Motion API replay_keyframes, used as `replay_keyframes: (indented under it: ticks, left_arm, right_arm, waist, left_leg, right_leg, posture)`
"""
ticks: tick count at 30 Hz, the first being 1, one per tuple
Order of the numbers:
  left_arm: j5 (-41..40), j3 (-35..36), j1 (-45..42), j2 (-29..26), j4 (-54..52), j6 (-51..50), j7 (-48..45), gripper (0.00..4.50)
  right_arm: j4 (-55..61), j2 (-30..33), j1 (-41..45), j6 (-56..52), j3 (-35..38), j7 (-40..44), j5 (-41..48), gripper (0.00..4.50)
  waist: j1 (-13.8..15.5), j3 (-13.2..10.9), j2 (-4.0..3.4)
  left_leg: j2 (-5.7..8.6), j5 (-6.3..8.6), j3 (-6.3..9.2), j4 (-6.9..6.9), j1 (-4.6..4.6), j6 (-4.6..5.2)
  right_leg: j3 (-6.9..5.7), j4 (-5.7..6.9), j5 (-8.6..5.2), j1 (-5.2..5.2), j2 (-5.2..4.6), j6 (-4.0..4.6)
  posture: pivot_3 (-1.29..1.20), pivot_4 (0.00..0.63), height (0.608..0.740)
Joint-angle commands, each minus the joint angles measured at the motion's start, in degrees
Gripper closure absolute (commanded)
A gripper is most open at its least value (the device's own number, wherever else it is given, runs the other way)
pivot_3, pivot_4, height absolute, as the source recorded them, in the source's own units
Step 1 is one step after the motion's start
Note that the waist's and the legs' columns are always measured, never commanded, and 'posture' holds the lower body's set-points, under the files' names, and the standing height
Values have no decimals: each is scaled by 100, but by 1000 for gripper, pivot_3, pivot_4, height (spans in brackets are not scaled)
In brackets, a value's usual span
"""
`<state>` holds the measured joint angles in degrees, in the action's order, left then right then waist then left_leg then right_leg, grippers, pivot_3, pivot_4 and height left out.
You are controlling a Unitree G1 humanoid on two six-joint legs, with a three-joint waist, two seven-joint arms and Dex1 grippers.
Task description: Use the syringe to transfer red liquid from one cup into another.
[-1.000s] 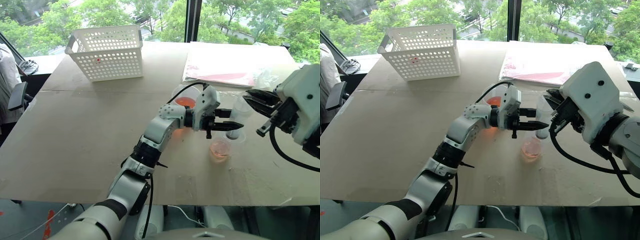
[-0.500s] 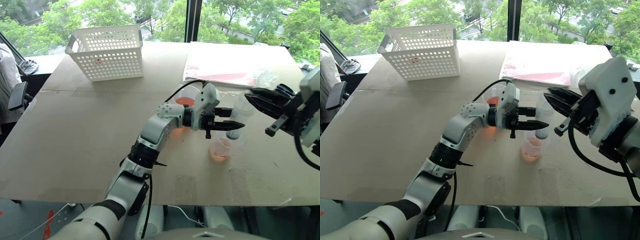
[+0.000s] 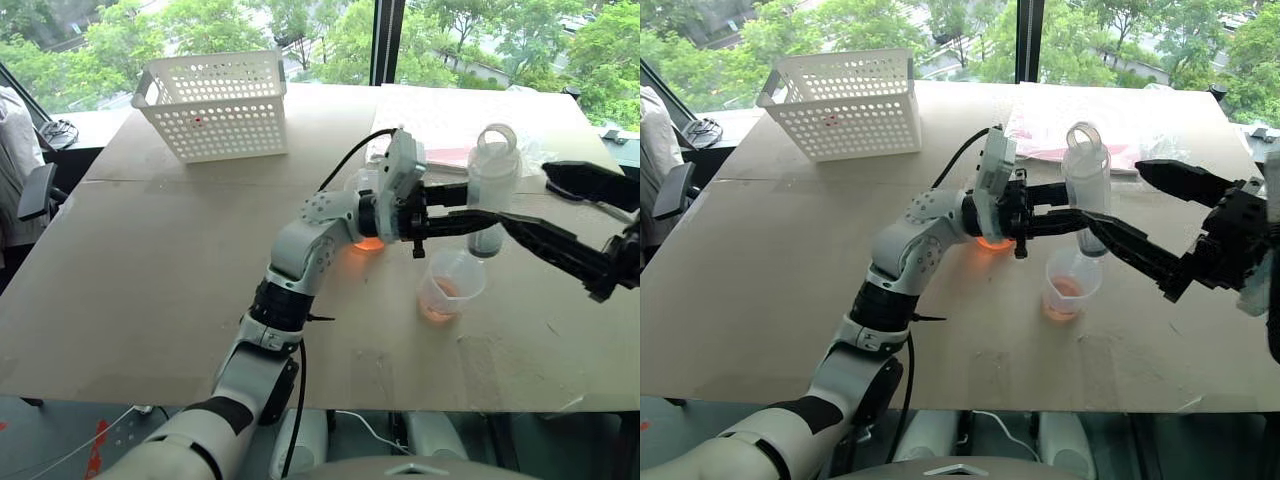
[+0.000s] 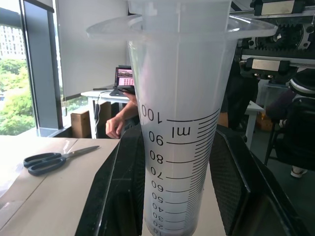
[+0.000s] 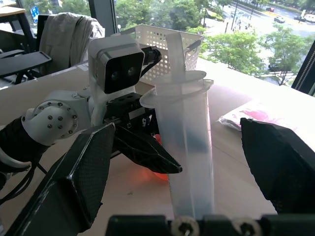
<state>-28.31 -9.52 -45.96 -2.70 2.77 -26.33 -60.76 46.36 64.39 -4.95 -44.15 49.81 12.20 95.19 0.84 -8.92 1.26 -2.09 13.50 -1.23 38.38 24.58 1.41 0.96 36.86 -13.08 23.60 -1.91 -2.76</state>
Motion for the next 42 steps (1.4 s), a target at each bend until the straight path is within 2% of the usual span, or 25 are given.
replay_keyframes:
  ticks: [1, 6, 11, 16, 21, 26, 29, 32, 35, 37, 42]
  left_arm:
    - [-582, 524, -403, 149, -141, -365, 445, 3225]
    - [-1458, 1455, -1040, 251, 3, -1258, 1558, 3225]
    - [-2267, 2430, -1798, 10, 390, -2277, 2955, 3225]
    - [-3246, 3507, -2509, -643, 1338, -3573, 4287, 3225]
    - [-3526, 3800, -2604, -1441, 1623, -4662, 4971, 3225]
    - [-3457, 3684, -2229, -2508, 1550, -6023, 4999, 3225]
    - [-3314, 3332, -1860, -3157, 1569, -6550, 4719, 3225]
    - [-3277, 2880, -1534, -3599, 1535, -6617, 4366, 3225]
    - [-2842, 1990, -780, -4246, 1583, -6568, 3594, 3225]
    - [-2510, 1539, -688, -4438, 1881, -6382, 3207, 3225]
    - [-1782, 702, -764, -4753, 2563, -6014, 2273, 3225]
  right_arm:
    - [-187, -182, 141, 318, 341, 66, 173, 89]
    - [-455, -383, 472, 688, 252, -107, 294, 89]
    - [-544, -426, 375, 577, -23, 139, -107, 89]
    - [-568, -418, 160, 438, -332, 720, -765, 89]
    - [-511, -467, -230, 444, -466, 1619, -1719, 89]
    - [-436, -802, -751, 918, -531, 2893, -2828, 89]
    - [-488, -1079, -1173, 1368, -662, 3673, -3591, 89]
    - [-575, -1275, -1486, 1733, -727, 4233, -4078, 89]
    - [-778, -1506, -2143, 2141, -775, 4929, -4719, 89]
    - [-862, -1576, -2414, 2358, -829, 5180, -5024, 89]
    - [-822, -1718, -2837, 2617, -758, 5538, -5336, 89]
  waist:
    - [-2, 0, 0]
    - [-7, -1, 2]
    - [-10, -1, 2]
    - [-18, -2, 3]
    - [-16, -3, 4]
    - [-16, -5, 7]
    - [-4, -4, 9]
    - [-12, -4, 9]
    - [-12, 1, 10]
    - [-17, -3, 13]
    - [-10, -7, 24]
  left_leg:
    - [0, 0, 1, 0, -1, 0]
    - [0, 0, 1, 1, -3, 0]
    - [0, 0, 0, 0, -2, 0]
    - [-1, 0, 2, 0, -4, 0]
    - [-1, 0, 1, -2, -5, -1]
    - [-2, 0, 3, -5, -7, -4]
    - [-2, 0, 4, -4, -11, -5]
    - [-2, 0, 4, -6, -20, -6]
    - [2, 1, -1, -9, -31, -8]
    - [2, 3, -11, -32, -77, -9]
    - [-2, 2, -14, -23, -73, -8]
  right_leg:
    - [1, 0, 0, 0, 0, -1]
    - [1, 2, 1, -1, 3, -2]
    - [0, 2, 1, -1, 3, -4]
    - [-2, 5, 1, 0, 4, -5]
    - [-3, 5, 1, 0, 3, -6]
    - [-4, 8, 1, 2, 2, -6]
    - [-8, 14, 1, 1, 0, -6]
    - [-2, 20, 0, 0, 0, -5]
    - [1, 23, 0, -7, -5, -3]
    - [13, 22, -6, -32, -4, -3]
    - [6, 23, -21, -31, -1, 14]
  posture:
    - [0, 150, 740]
    - [0, 150, 740]
    - [0, 150, 740]
    - [0, 150, 740]
    - [0, 150, 740]
    - [0, 150, 740]
    - [0, 150, 740]
    - [0, 150, 740]
    - [0, 150, 740]
    - [0, 150, 740]
    - [0, 150, 740]
